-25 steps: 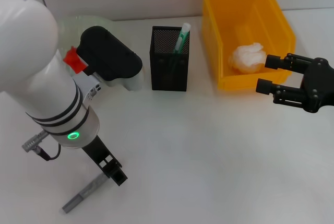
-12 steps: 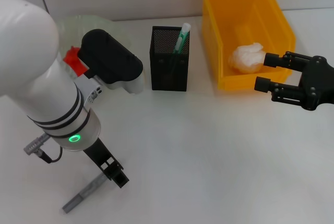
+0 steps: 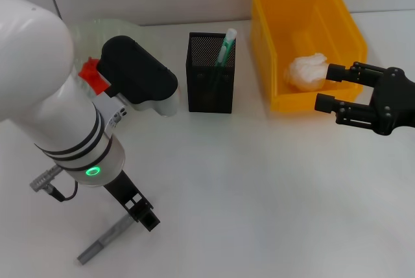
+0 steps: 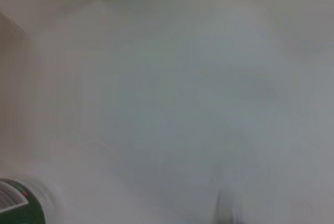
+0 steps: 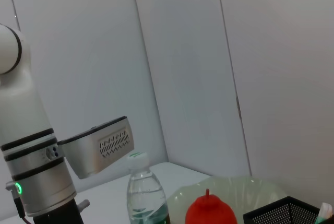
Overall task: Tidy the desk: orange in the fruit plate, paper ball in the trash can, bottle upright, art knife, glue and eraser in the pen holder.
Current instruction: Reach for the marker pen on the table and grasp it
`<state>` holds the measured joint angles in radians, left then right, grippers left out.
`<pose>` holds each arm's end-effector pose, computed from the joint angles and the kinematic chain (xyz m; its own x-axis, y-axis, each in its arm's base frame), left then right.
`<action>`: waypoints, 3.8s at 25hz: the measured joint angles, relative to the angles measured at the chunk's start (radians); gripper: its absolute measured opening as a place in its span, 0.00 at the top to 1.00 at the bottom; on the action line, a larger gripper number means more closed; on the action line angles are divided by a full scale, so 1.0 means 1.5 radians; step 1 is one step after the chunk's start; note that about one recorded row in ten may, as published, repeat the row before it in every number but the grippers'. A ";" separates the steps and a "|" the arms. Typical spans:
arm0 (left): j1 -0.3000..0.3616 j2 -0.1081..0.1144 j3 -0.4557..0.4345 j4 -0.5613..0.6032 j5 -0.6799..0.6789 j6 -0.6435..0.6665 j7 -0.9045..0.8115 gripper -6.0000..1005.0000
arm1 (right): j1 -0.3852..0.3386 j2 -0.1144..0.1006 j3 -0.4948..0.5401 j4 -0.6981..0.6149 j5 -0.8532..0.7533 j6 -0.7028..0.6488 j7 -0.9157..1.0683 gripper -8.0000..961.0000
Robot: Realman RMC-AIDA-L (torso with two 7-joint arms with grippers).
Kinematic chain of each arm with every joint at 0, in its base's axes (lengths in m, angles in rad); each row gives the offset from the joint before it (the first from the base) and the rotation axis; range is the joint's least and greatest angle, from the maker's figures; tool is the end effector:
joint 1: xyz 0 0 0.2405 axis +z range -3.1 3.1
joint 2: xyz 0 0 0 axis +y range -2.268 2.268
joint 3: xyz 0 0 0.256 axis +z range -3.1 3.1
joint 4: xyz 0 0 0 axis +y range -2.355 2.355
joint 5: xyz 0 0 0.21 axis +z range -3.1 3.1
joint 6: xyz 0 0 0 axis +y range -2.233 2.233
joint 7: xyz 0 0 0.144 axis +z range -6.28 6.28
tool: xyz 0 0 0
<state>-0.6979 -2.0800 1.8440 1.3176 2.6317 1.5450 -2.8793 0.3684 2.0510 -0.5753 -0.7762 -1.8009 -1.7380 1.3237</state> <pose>-0.1491 0.3208 -0.0701 0.6734 0.5811 -0.4569 0.4059 -0.8073 -0.4284 0.2840 0.2965 0.0635 0.7077 -0.1883 -0.6810 -0.4683 -0.8467 -0.2526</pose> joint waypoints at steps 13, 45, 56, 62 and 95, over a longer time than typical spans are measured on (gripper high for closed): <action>-0.003 0.000 -0.002 -0.012 -0.001 0.004 0.000 0.25 | 0.011 0.000 0.000 0.001 -0.003 0.008 0.000 0.25; -0.013 0.000 0.000 -0.016 -0.003 -0.009 0.001 0.31 | 0.020 0.000 -0.007 0.001 -0.008 0.025 -0.001 0.25; -0.013 0.000 0.003 -0.032 -0.004 -0.013 0.001 0.33 | 0.020 0.000 -0.007 0.001 -0.008 0.025 -0.001 0.25; -0.013 0.000 0.003 -0.033 -0.005 -0.015 0.001 0.34 | 0.020 0.001 -0.007 0.001 -0.008 0.023 -0.001 0.25; -0.008 0.000 0.007 -0.034 -0.006 -0.012 0.002 0.49 | 0.018 0.002 -0.007 0.001 -0.005 0.018 -0.001 0.25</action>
<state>-0.7097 -2.0801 1.8542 1.2659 2.6234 1.5270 -2.8762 0.3953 2.0540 -0.5859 -0.7746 -1.8087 -1.7105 1.3222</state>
